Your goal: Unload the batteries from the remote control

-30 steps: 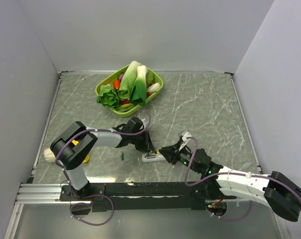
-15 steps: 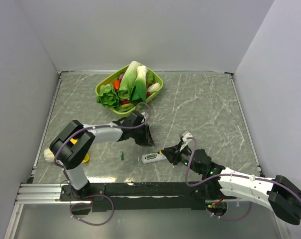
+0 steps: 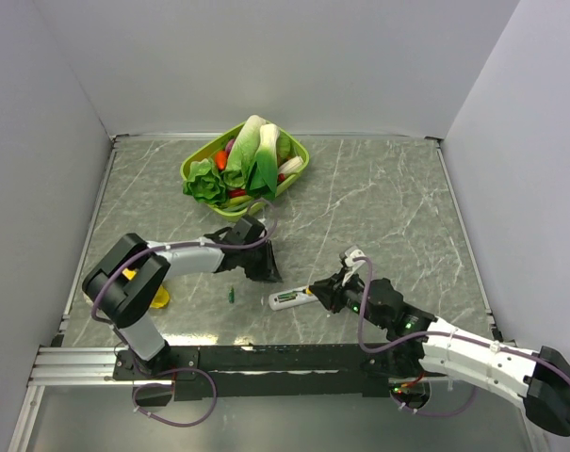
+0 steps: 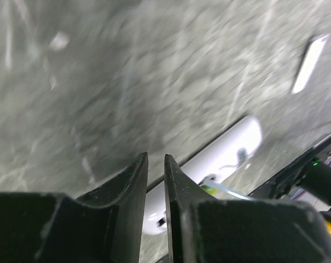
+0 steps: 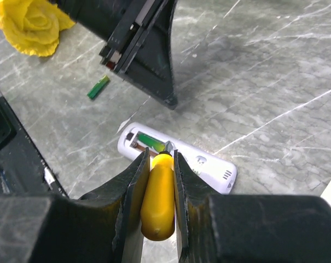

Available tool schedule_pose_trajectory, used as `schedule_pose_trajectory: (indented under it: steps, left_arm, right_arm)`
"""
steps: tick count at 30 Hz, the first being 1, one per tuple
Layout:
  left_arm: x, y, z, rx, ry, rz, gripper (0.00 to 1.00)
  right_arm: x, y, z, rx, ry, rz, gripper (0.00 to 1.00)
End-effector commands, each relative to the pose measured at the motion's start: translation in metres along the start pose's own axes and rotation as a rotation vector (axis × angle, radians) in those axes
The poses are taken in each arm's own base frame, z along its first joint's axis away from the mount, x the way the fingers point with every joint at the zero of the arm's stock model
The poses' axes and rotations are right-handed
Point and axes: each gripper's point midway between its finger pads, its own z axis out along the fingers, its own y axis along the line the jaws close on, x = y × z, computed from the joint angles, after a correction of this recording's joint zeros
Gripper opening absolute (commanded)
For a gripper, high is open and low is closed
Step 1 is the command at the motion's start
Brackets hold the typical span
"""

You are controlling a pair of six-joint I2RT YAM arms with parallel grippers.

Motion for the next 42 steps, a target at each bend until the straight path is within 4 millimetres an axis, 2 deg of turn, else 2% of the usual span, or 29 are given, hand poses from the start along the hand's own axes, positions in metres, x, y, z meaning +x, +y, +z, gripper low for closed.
schedule_pose_trajectory:
  steps: [1,10,11,20,32,40,42]
  left_arm:
    - [0.003,-0.01,-0.01,0.069,-0.019,0.02,0.23]
    - [0.021,-0.005,-0.004,0.082,0.022,0.011,0.21]
    - [0.018,-0.011,-0.004,0.108,0.008,0.015,0.2]
    - [0.026,-0.017,0.003,0.125,0.02,0.014,0.2]
    - [0.018,-0.036,-0.002,0.156,-0.001,0.043,0.2]
    - [0.019,-0.033,-0.003,0.142,-0.002,0.044,0.19]
    - [0.019,-0.031,-0.003,0.135,-0.006,0.044,0.2]
  right_arm:
    - [-0.01,0.016,-0.004,-0.052,0.019,0.019,0.0]
    - [-0.017,0.015,-0.005,-0.038,0.018,0.006,0.0]
    - [-0.019,0.016,-0.005,-0.041,0.018,0.004,0.0]
    - [-0.008,0.02,0.004,-0.059,0.059,0.033,0.0]
    - [-0.007,0.039,0.012,-0.14,0.083,0.095,0.0]
    - [-0.006,0.036,0.012,-0.114,0.079,0.08,0.0]
    - [-0.006,0.041,0.013,-0.137,0.084,0.088,0.0]
